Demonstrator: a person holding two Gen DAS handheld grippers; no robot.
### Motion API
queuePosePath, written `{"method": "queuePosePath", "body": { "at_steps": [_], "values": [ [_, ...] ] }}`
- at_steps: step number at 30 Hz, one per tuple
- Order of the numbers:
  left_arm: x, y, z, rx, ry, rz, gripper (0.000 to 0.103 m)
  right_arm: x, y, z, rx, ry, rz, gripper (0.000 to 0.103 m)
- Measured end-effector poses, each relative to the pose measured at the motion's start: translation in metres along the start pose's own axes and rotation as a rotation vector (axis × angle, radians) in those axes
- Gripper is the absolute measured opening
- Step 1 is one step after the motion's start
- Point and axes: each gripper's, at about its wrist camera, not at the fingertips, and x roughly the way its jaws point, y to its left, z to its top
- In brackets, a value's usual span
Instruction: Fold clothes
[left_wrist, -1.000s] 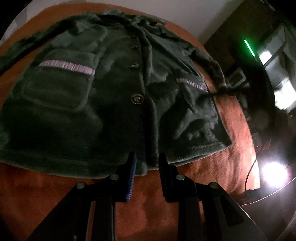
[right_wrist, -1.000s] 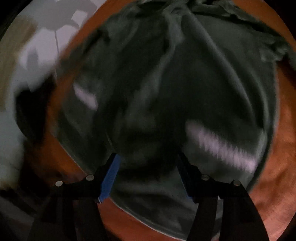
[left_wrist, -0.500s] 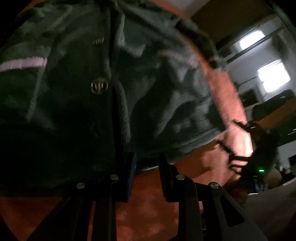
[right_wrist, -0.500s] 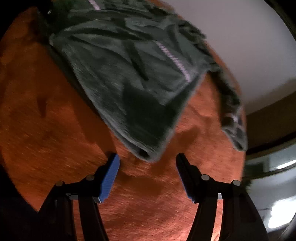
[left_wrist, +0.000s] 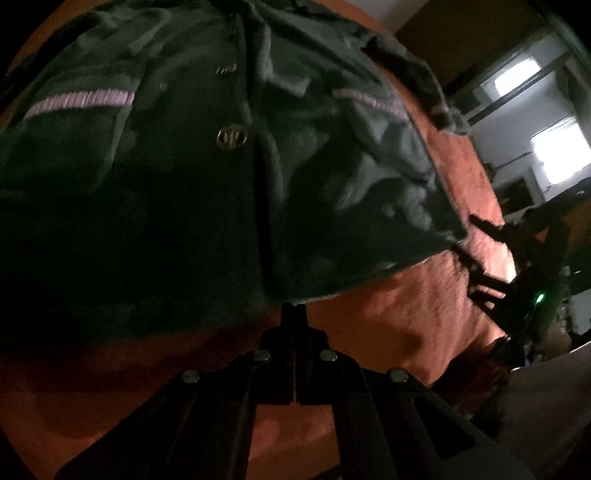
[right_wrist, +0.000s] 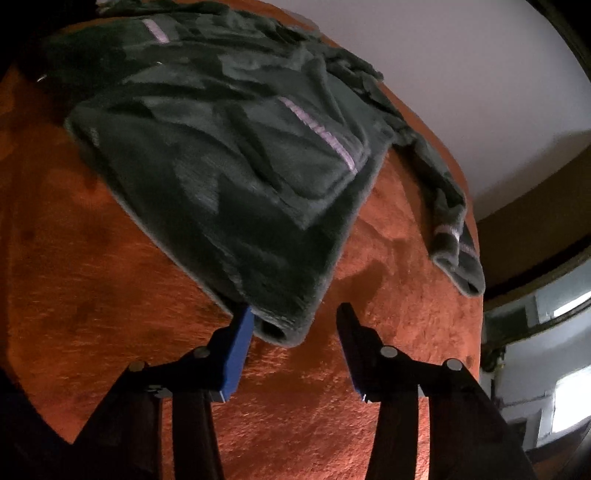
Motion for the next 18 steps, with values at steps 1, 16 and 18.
{"method": "queuePosePath", "body": {
  "at_steps": [1, 16, 18],
  "values": [
    [0.001, -0.002, 0.002, -0.013, 0.007, -0.02, 0.0, 0.002, -0.003, -0.001, 0.024, 0.007, 0.01, 0.045],
    [0.034, 0.005, 0.033, -0.124, 0.003, -0.038, 0.043, 0.003, -0.006, -0.001, 0.041, 0.002, 0.024, 0.045],
    [0.035, 0.003, 0.035, -0.126, 0.006, -0.033, 0.048, 0.004, -0.006, -0.002, 0.048, 0.005, 0.026, 0.045]
  ]
}}
